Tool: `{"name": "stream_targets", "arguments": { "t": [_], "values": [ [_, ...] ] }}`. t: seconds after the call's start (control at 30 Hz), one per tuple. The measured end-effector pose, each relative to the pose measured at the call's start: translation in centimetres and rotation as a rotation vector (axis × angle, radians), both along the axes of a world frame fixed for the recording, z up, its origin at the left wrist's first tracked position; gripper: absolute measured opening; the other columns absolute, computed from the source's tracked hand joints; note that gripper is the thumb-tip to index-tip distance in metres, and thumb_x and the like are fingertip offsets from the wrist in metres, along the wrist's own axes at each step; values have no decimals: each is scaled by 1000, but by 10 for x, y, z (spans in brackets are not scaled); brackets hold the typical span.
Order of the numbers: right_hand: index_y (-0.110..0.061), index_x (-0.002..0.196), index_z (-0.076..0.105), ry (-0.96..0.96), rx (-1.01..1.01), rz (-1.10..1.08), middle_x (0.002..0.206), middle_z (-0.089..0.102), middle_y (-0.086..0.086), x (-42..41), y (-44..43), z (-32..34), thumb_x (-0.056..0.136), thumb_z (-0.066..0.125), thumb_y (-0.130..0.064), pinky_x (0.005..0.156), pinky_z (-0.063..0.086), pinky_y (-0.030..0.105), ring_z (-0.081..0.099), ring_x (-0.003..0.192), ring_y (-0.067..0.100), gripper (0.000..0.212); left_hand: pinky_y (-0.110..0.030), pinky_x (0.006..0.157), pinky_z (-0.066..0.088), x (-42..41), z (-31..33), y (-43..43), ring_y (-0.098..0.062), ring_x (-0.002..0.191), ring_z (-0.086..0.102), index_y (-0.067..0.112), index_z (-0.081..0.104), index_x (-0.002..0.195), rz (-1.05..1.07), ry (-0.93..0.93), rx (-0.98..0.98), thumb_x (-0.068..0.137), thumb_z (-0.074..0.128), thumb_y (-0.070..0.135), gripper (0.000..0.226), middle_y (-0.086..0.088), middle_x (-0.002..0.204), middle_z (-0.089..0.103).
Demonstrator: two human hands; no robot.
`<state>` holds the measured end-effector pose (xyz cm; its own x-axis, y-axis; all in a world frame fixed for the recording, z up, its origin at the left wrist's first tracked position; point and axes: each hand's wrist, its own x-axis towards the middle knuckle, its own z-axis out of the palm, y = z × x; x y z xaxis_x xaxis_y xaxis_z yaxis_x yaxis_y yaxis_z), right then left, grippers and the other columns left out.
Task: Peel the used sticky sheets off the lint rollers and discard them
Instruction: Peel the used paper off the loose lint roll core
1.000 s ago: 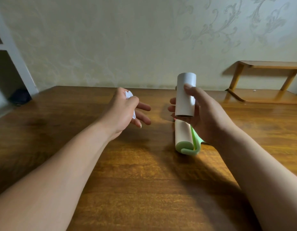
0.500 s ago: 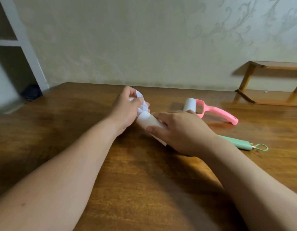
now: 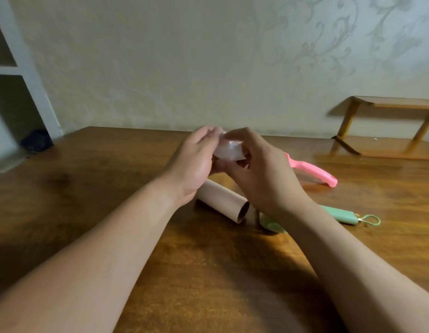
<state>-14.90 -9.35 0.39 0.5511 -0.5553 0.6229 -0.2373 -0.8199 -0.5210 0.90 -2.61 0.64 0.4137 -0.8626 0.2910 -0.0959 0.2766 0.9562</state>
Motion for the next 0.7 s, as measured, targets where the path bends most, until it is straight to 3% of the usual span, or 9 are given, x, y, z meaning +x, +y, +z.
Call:
{"name": "stream_targets", "arguments": {
  "t": [0.07, 0.13, 0.2, 0.27, 0.33, 0.43, 0.5, 0.57, 0.7],
  "values": [
    [-24, 113, 72, -122, 73, -54, 93, 76, -19, -1, -4, 2, 100, 78, -38, 64, 46, 5, 65, 79, -6, 20, -29, 91, 66, -12, 0, 2, -7, 107, 81, 28, 77, 121, -79, -21, 5, 119, 45, 40, 34, 8, 108, 86],
    [-23, 99, 71, -184, 129, -117, 79, 73, -14, -6, -9, 4, 100, 77, -39, 58, 45, 9, 65, 75, -4, 17, -28, 92, 66, -18, 1, 3, -1, 110, 78, 44, 79, 118, -61, -239, 21, 119, 45, 41, 34, 16, 112, 83],
    [-22, 103, 66, -184, 154, -161, 81, 74, -8, -9, -12, 6, 99, 77, -38, 56, 48, 13, 68, 73, 3, 20, -42, 99, 66, -17, 0, 1, -7, 114, 73, 35, 75, 134, 16, -501, 20, 119, 48, 39, 31, 13, 119, 75],
    [-23, 108, 61, -149, 162, -151, 88, 77, -6, -10, -11, 7, 99, 79, -38, 60, 53, 19, 72, 75, 5, 25, -32, 99, 61, -13, 0, -1, -4, 109, 69, 25, 73, 140, 121, -630, -35, 118, 52, 36, 33, 15, 115, 68],
    [-26, 113, 61, -121, 167, -78, 94, 78, -7, -12, -10, 8, 101, 77, -33, 70, 61, 24, 76, 84, 5, 21, -11, 80, 53, -5, 0, 0, 5, 91, 69, 29, 78, 125, 215, -666, -127, 115, 59, 31, 22, 26, 94, 71],
    [-28, 124, 62, -155, 204, -36, 104, 79, -8, -20, -14, 10, 104, 72, -28, 82, 67, 33, 78, 93, 4, 23, -17, 66, 56, 16, -2, -2, 0, 74, 71, 33, 71, 101, 380, -613, -112, 111, 67, 25, 14, 20, 83, 74],
    [-29, 126, 63, -179, 211, -114, 103, 78, -10, -28, -22, 14, 104, 71, -29, 83, 67, 35, 78, 93, 4, 23, -33, 74, 67, 30, -5, -6, -5, 76, 77, 32, 67, 97, 439, -530, -36, 110, 68, 23, 15, 9, 92, 77],
    [-29, 121, 67, -168, 214, -195, 103, 77, -9, -37, -32, 16, 105, 70, -28, 85, 67, 39, 77, 95, 8, 16, -45, 88, 69, 40, -10, -10, -11, 88, 80, 32, 70, 100, 424, -481, 49, 109, 69, 21, 14, 4, 100, 80],
    [-28, 105, 72, -104, 209, -267, 91, 78, -9, -51, -45, 16, 105, 69, -25, 72, 64, 30, 75, 79, 5, 4, -48, 112, 55, 44, -25, -16, -12, 120, 71, 37, 80, 103, 287, -578, 253, 109, 68, 32, 14, 16, 115, 77]
  ]
}}
